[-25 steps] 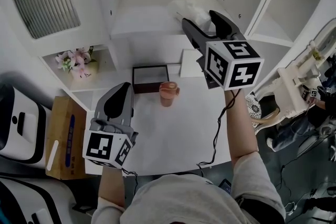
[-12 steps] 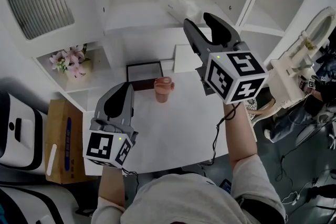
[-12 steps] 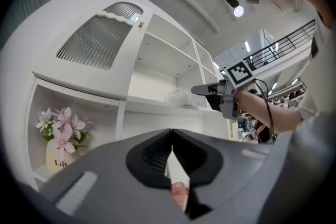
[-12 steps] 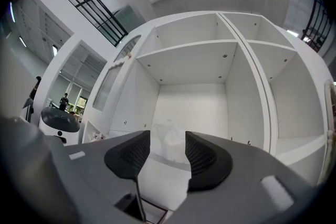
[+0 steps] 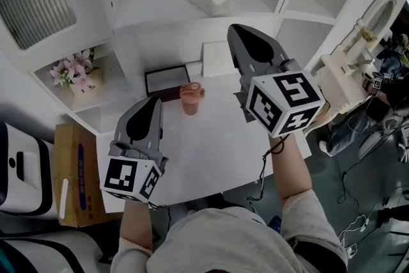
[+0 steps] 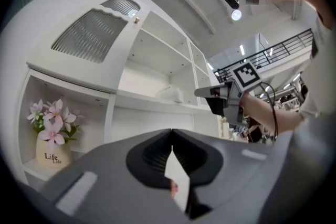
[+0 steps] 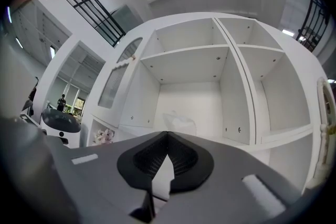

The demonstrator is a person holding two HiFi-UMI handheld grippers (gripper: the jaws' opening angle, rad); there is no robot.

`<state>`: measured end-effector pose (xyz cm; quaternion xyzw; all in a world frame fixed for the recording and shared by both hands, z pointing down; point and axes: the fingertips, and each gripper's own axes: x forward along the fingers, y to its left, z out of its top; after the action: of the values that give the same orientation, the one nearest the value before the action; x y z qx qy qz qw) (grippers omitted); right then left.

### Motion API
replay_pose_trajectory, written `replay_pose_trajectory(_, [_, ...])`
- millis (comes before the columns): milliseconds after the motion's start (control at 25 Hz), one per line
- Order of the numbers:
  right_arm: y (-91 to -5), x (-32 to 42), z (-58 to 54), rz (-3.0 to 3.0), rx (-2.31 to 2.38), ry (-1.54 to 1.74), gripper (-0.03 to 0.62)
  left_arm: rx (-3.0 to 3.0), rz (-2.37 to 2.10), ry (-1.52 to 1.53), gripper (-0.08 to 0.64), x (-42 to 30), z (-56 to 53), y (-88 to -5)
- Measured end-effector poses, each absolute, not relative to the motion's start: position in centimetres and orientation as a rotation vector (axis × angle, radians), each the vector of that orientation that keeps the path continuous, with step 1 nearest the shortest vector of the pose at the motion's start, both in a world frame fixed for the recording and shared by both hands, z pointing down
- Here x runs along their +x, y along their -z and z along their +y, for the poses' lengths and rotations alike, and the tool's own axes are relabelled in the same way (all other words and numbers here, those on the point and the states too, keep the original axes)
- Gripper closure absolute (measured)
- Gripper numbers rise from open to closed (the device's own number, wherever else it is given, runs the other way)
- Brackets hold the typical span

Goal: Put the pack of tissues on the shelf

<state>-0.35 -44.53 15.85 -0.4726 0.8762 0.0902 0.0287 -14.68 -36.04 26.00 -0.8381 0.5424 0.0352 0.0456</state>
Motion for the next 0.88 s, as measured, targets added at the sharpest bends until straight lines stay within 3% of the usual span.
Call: replay_pose_trajectory(880, [-24.0,2.1,-34.7,2.755,-1.497,-0.166,0.594,-2.709,1.483,-0.102,0.558,-10.3,-32.1,-29.1])
